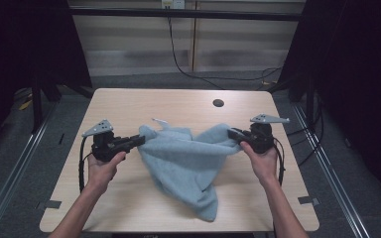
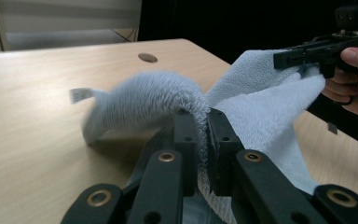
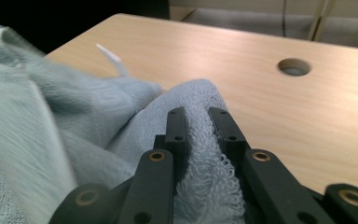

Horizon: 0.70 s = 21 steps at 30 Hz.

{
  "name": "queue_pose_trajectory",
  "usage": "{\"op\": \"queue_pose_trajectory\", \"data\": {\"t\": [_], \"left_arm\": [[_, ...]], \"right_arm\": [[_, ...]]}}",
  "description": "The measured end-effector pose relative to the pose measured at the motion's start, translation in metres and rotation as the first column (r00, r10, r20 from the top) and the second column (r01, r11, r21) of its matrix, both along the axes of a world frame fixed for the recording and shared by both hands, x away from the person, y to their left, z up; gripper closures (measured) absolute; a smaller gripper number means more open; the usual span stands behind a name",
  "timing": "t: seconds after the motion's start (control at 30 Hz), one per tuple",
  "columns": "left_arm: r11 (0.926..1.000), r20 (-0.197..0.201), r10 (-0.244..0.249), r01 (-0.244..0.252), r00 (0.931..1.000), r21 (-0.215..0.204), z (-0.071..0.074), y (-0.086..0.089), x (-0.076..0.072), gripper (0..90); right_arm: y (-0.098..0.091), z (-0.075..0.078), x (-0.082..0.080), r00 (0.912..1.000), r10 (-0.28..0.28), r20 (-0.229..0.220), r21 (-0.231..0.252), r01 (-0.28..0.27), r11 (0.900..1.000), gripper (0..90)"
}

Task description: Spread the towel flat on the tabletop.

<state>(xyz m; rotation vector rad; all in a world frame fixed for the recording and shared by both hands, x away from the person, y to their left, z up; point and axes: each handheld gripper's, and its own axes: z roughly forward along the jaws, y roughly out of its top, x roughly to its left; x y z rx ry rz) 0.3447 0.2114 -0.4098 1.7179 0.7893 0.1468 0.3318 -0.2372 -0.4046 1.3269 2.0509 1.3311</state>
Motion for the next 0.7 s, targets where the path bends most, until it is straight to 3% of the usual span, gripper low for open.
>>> {"op": "queue_pose_trajectory", "data": {"t": [0.1, 0.17, 0.23, 0.27, 0.3, 0.43, 0.5, 0.53, 0.6, 0.63, 0.67, 0.7], "left_arm": [[0.9997, 0.01, 0.012, -0.011, 0.9999, -0.021, 0.006, 0.002, 0.001, 84.5], [0.999, 0.031, 0.031, -0.03, 0.999, -0.033, 0.018, 0.003, 0.005, 84.6], [0.9987, 0.037, 0.042, -0.041, 0.9984, -0.031, 0.022, 0.003, 0.008, 84.6], [0.9979, 0.04, 0.052, -0.051, 0.9978, -0.039, 0.026, 0.002, 0.011, 84.6], [0.9964, 0.048, 0.078, -0.076, 0.9958, -0.039, 0.032, 0.001, 0.018, 84.6], [0.9891, 0.055, 0.141, -0.139, 0.9884, -0.048, 0.045, 0.011, 0.034, 84.6], [0.988, 0.06, 0.149, -0.146, 0.987, -0.051, 0.049, 0.015, 0.038, 84.6], [0.9832, 0.062, 0.173, -0.168, 0.983, -0.07, 0.058, 0.02, 0.044, 84.7], [0.9818, 0.067, 0.177, -0.172, 0.9819, -0.082, 0.064, 0.023, 0.046, 84.7], [0.9797, 0.071, 0.186, -0.18, 0.9799, -0.089, 0.069, 0.024, 0.047, 84.7], [0.9744, 0.097, 0.208, -0.198, 0.9732, -0.106, 0.08, 0.027, 0.048, 84.7], [0.9736, 0.104, 0.211, -0.2, 0.9719, -0.11, 0.085, 0.03, 0.048, 84.7]], "right_arm": [[-0.006, 0.006, 0.003, 0.9997, -0.023, 0.011, 0.006, 0.023, 0.9997, 79.4], [-0.009, 0.015, 0.009, 0.9988, -0.046, 0.019, 0.02, 0.045, 0.9988, 79.6], [-0.008, 0.022, 0.015, 0.9984, -0.051, 0.026, 0.076, 0.049, 0.9959, 79.9], [-0.008, 0.022, 0.015, 0.9984, -0.051, 0.026, 0.076, 0.049, 0.9959, 79.9], [-0.002, 0.032, 0.024, 0.9967, -0.07, 0.042, 0.097, 0.065, 0.9931, 80.1], [0.007, 0.047, 0.042, 0.9948, -0.085, 0.055, 0.079, 0.081, 0.9936, 80.2], [0.009, 0.051, 0.047, 0.9947, -0.084, 0.059, 0.071, 0.08, 0.9943, 80.2], [0.013, 0.062, 0.056, 0.9942, -0.086, 0.064, 0.05, 0.083, 0.9953, 80.2], [0.018, 0.074, 0.062, 0.9931, -0.085, 0.08, 0.041, 0.082, 0.9958, 80.2], [0.018, 0.074, 0.062, 0.9931, -0.085, 0.08, 0.041, 0.082, 0.9958, 80.2], [0.025, 0.092, 0.067, 0.9904, -0.086, 0.108, 0.036, 0.083, 0.9959, 80.2], [0.026, 0.098, 0.068, 0.9892, -0.085, 0.12, 0.038, 0.081, 0.996, 80.1]]}}
